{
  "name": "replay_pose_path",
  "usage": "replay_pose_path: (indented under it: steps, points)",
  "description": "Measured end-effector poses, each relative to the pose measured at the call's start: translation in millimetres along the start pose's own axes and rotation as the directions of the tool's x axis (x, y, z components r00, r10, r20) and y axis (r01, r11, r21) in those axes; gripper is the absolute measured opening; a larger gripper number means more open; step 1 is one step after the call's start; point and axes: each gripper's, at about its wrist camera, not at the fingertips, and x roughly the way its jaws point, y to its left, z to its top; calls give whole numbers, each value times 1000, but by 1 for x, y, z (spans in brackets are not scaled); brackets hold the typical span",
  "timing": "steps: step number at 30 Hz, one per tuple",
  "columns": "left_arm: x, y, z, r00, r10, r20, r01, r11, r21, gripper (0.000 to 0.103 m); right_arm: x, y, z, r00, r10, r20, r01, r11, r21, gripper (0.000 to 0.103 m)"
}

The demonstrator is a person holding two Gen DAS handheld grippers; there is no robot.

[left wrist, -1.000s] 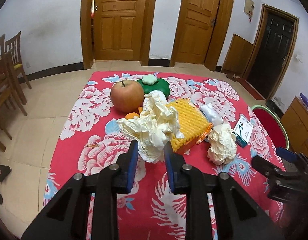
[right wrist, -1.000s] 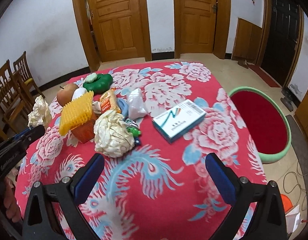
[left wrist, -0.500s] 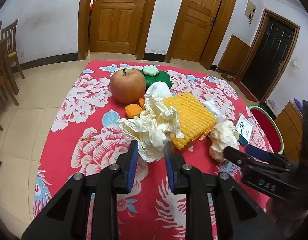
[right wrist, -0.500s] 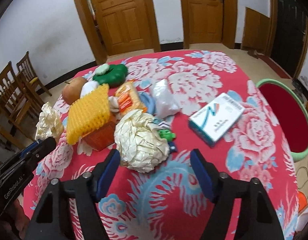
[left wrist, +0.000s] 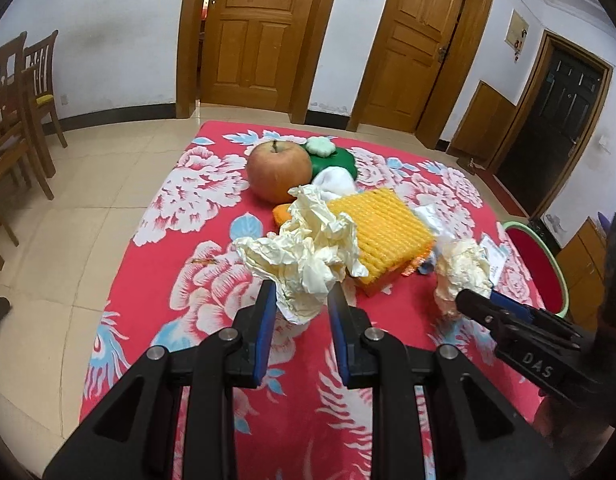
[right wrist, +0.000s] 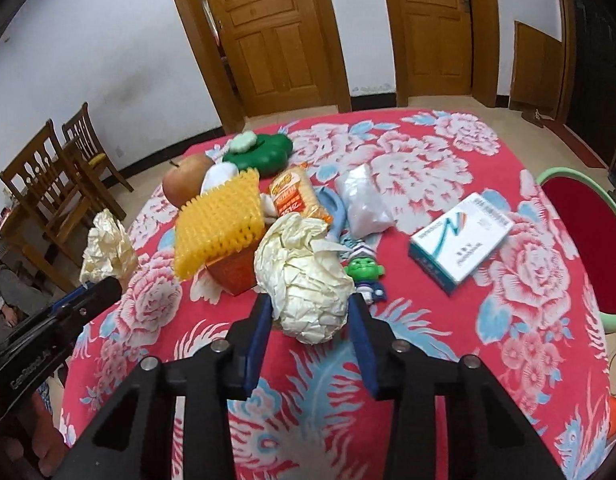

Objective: Collect trash
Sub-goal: 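Grasp the second crumpled tissue with the right gripper while the left gripper holds its tissue, then carry both tissues over the red bin and open both grippers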

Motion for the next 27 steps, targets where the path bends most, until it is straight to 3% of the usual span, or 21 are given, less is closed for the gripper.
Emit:
replay_pose_path:
  steps: [17, 27]
  points:
    - [-28, -59, 7, 992, -127, -2, 127, 991, 47, 26, -74, -83, -11, 992, -78, 97, 64, 989, 135, 42]
    - [0, -128, 26, 978, -201, -44, 205, 971, 119, 26, -87, -162, -5, 978, -168, 120, 133, 957, 258, 42]
